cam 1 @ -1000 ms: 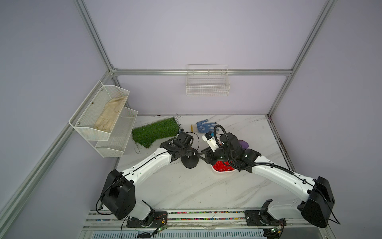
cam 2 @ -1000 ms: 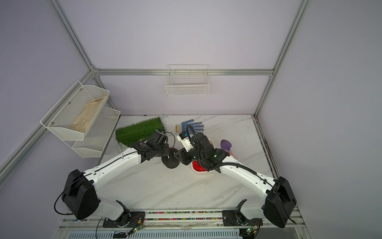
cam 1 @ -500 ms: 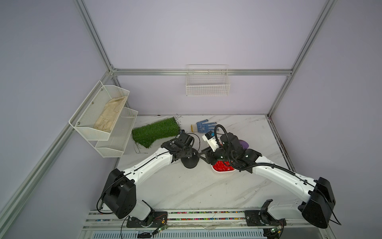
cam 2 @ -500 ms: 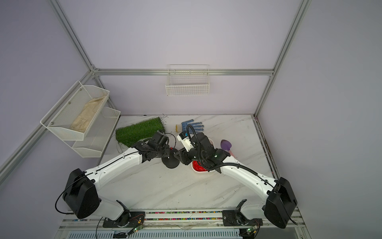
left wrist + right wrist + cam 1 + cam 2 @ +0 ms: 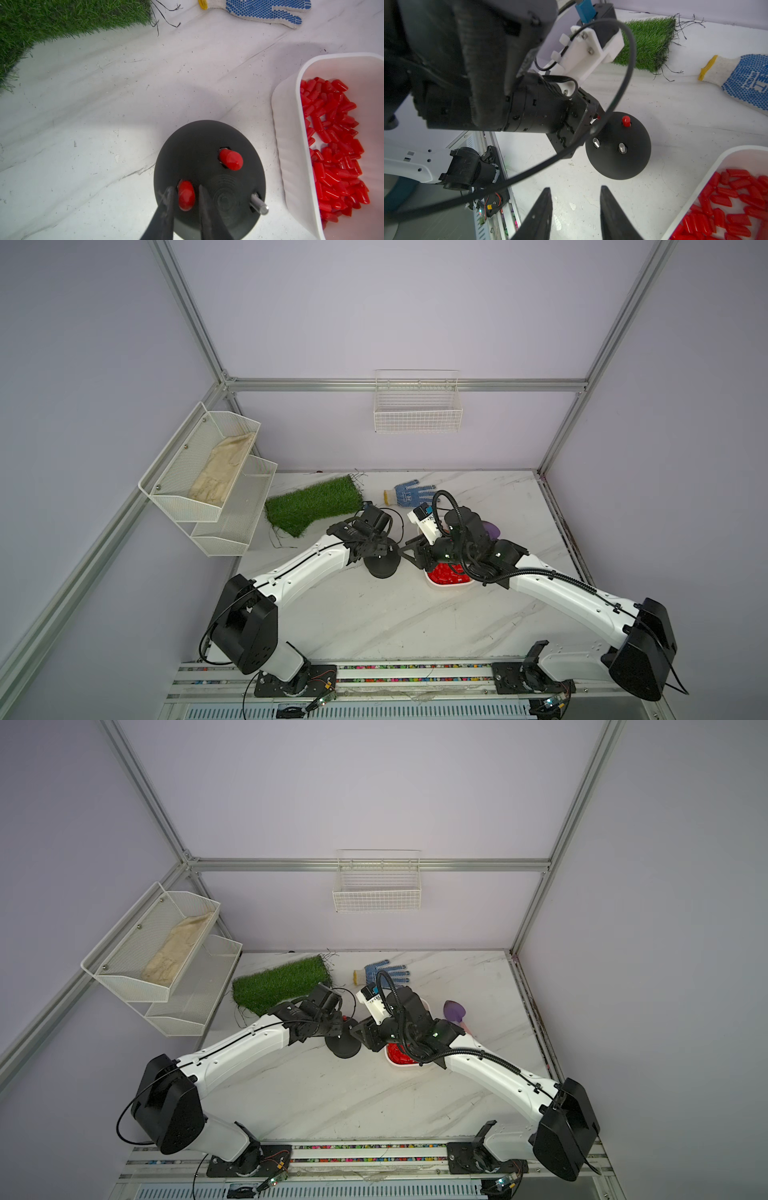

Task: Cover the protruding screws with screw protection sleeves
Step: Attach the screw protection sleeve to the screw.

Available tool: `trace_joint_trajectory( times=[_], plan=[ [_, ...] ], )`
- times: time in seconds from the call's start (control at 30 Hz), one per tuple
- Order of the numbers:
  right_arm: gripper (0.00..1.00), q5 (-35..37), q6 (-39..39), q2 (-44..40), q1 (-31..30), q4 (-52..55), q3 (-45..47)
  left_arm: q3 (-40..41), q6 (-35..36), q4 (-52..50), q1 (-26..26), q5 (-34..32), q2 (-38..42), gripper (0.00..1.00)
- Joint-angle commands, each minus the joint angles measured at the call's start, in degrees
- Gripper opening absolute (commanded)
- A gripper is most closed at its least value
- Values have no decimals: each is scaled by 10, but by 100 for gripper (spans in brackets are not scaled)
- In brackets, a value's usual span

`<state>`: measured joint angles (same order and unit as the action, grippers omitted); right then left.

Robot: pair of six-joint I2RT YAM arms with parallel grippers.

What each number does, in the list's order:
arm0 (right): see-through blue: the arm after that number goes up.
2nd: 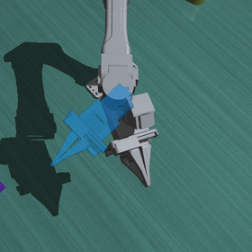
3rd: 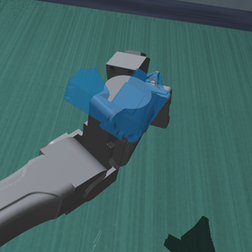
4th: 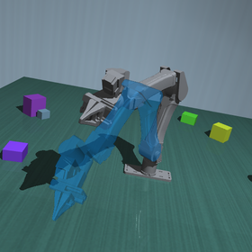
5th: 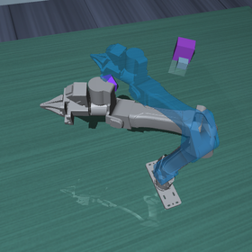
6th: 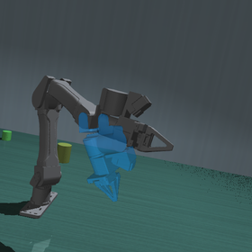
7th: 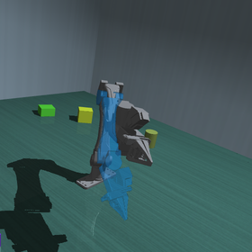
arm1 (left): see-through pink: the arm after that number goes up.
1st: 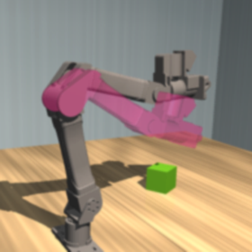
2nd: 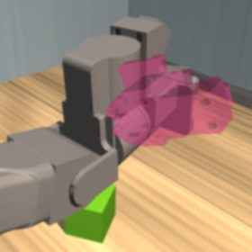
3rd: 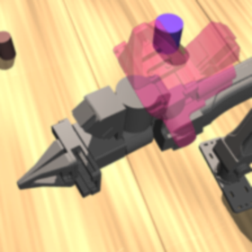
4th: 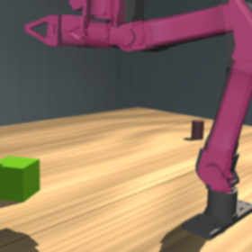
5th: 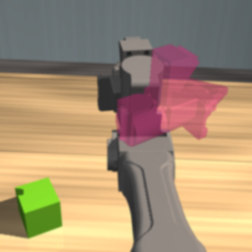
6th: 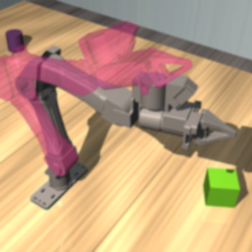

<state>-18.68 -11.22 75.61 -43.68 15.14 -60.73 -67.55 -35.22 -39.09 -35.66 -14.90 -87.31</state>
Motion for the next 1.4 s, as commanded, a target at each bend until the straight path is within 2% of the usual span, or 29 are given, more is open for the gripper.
trace_joint_trajectory(
  times=[0.0, 0.27, 0.53, 0.77, 1.37],
  plan=[
    [40, 6, 8, -17, -3, 3, 8, -38, 8, -1, -2, 0, 6, 24],
    [40, 2, 5, -14, -3, -2, 9, -40, 11, -4, -2, 4, 32, 22],
    [40, 2, 4, -16, -3, -1, 9, -35, 11, -5, -2, 0, 29, 11],
    [40, 3, 4, -17, -3, 0, 7, -35, 8, -9, -2, -8, 16, 7],
    [40, 4, 6, -13, -3, -1, 1, -36, -5, -22, -2, -23, -5, 5]
  ],
)
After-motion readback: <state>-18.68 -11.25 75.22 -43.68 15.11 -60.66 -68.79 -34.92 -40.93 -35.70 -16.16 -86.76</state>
